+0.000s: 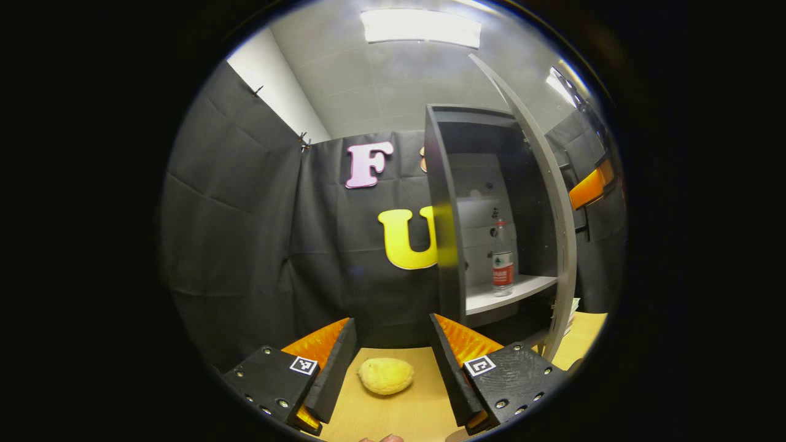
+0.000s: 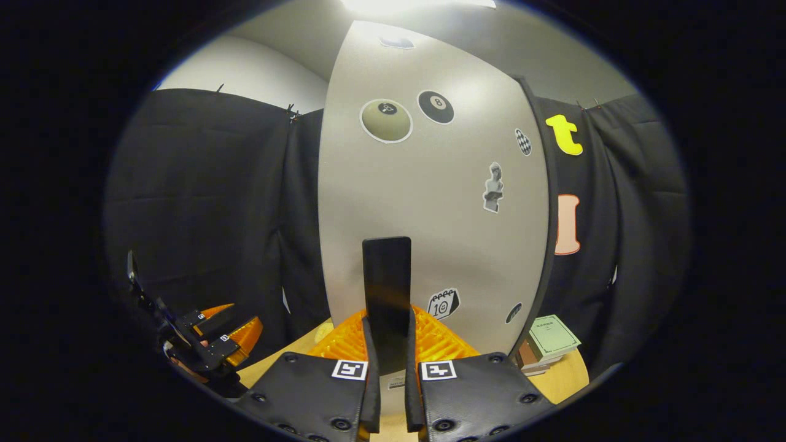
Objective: Open the cabinet door with the right hand, grasp the bottle in the cabinet with the left hand and place it on the coaster, then close the cabinet door with the right hand.
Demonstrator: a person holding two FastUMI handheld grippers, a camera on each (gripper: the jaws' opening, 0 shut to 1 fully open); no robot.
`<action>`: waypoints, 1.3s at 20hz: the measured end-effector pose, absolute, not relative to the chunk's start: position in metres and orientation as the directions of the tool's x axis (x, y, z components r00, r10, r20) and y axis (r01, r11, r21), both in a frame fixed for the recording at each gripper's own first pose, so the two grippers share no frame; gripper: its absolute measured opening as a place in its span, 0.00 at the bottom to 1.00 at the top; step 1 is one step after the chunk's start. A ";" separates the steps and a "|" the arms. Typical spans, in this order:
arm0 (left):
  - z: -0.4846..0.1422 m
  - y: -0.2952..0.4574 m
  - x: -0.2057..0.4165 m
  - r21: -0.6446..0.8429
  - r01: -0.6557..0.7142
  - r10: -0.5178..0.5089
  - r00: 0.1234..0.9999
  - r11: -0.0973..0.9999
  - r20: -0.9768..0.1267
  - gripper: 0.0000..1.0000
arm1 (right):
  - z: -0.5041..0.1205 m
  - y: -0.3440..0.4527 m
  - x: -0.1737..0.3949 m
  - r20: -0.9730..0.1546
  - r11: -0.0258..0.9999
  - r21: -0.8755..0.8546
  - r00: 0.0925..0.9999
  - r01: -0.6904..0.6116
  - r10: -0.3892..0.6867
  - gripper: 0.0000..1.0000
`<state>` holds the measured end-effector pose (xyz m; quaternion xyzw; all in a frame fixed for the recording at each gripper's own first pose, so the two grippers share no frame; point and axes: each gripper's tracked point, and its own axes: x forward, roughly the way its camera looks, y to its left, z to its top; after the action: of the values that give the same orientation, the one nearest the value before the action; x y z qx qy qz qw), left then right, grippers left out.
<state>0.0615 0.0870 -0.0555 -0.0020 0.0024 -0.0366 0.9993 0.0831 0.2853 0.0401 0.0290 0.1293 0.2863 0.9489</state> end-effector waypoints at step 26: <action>-0.009 -0.133 0.009 -0.019 0.149 -0.149 0.989 0.989 -0.011 0.68 | 0.036 0.119 0.071 -0.174 0.829 0.086 0.811 -0.553 0.559 0.17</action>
<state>0.0095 -0.1327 -0.0092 -0.0092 0.0062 -0.0747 0.9971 0.0710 0.1189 0.0362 0.0157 0.0963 0.2923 0.9513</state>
